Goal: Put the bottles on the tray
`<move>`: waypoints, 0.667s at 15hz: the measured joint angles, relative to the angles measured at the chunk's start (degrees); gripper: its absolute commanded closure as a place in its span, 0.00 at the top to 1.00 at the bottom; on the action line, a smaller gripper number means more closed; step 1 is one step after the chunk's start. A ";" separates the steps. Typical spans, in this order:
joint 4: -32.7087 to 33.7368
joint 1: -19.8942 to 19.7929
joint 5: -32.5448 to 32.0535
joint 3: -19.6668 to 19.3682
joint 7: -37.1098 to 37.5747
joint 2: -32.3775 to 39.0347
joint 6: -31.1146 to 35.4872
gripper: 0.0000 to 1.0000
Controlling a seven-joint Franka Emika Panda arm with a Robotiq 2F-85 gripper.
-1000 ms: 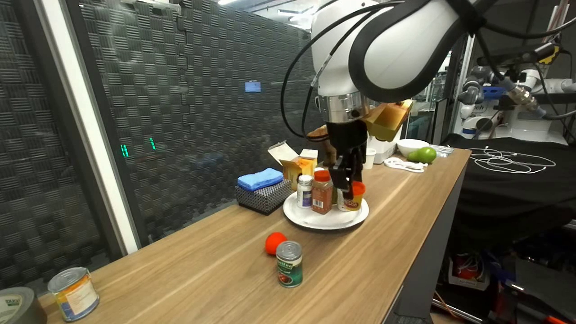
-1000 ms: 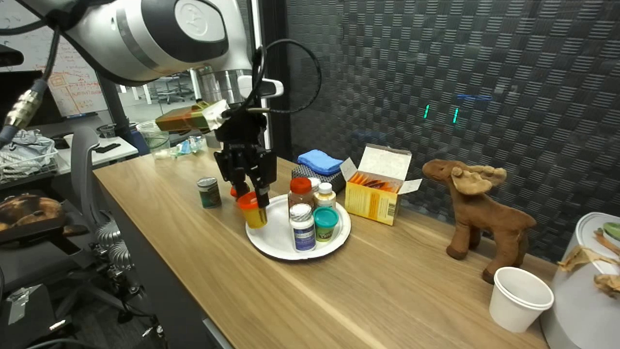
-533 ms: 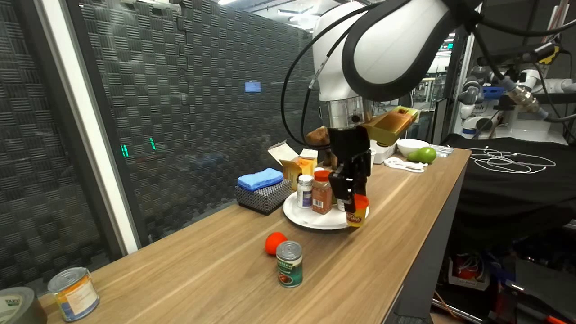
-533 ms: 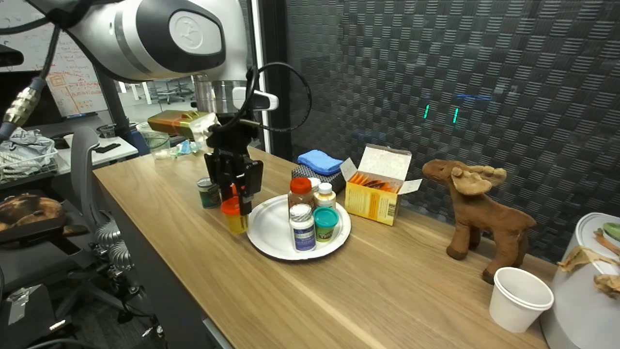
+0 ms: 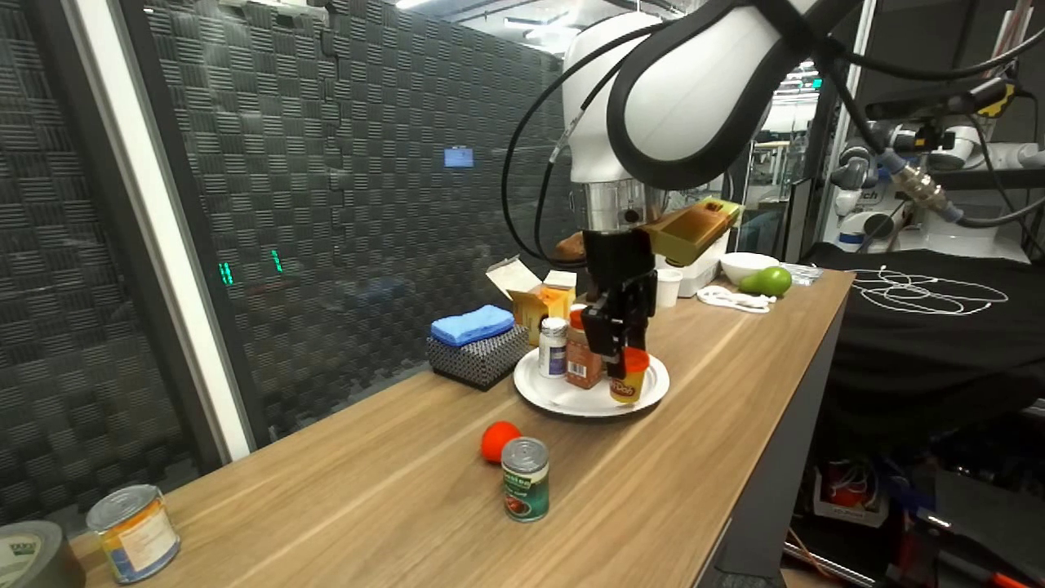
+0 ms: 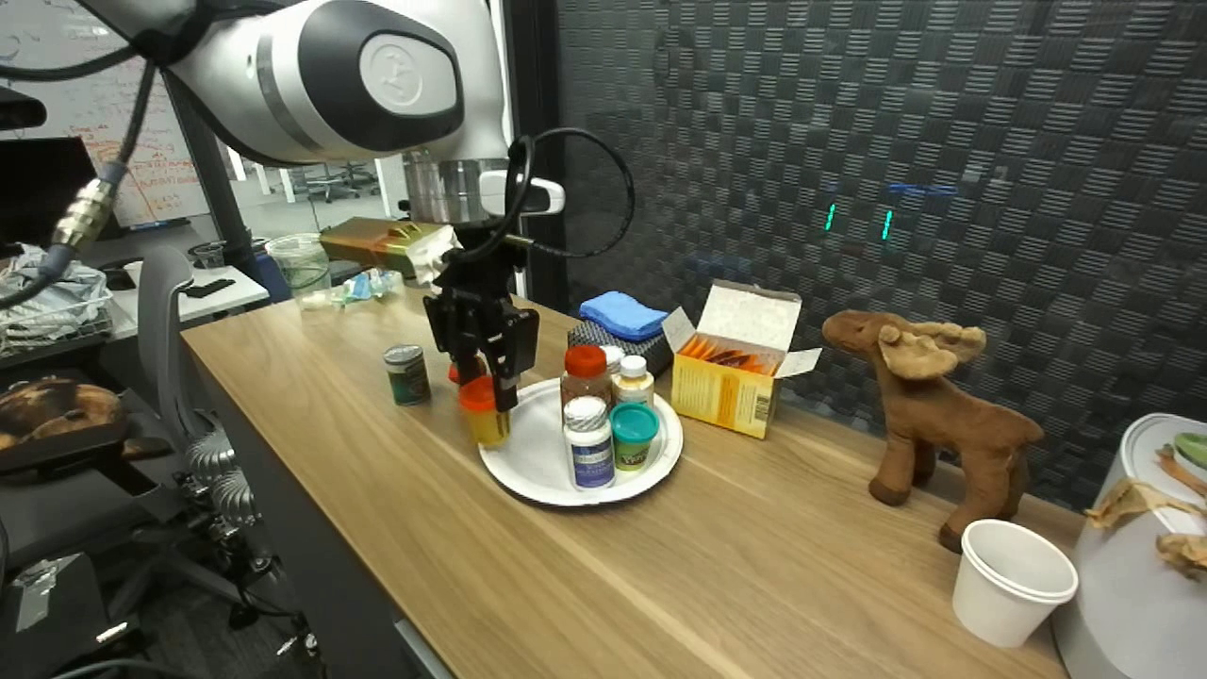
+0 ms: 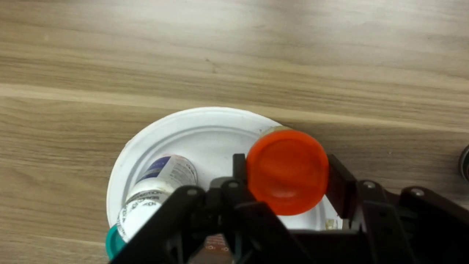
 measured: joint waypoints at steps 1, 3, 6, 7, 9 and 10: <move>0.61 -0.14 0.00 -0.14 -0.17 0.73 0.08 0.29; 1.92 -0.47 0.00 -0.47 -0.50 2.23 0.27 0.29; 3.94 -1.19 0.00 -0.85 -0.69 4.10 0.49 0.29; 4.56 -1.40 0.00 -1.01 -0.73 4.58 0.49 0.29; 5.46 -1.81 0.00 -1.25 -0.83 5.28 0.49 0.29; 5.75 -2.01 0.00 -1.37 -0.92 5.55 0.49 0.29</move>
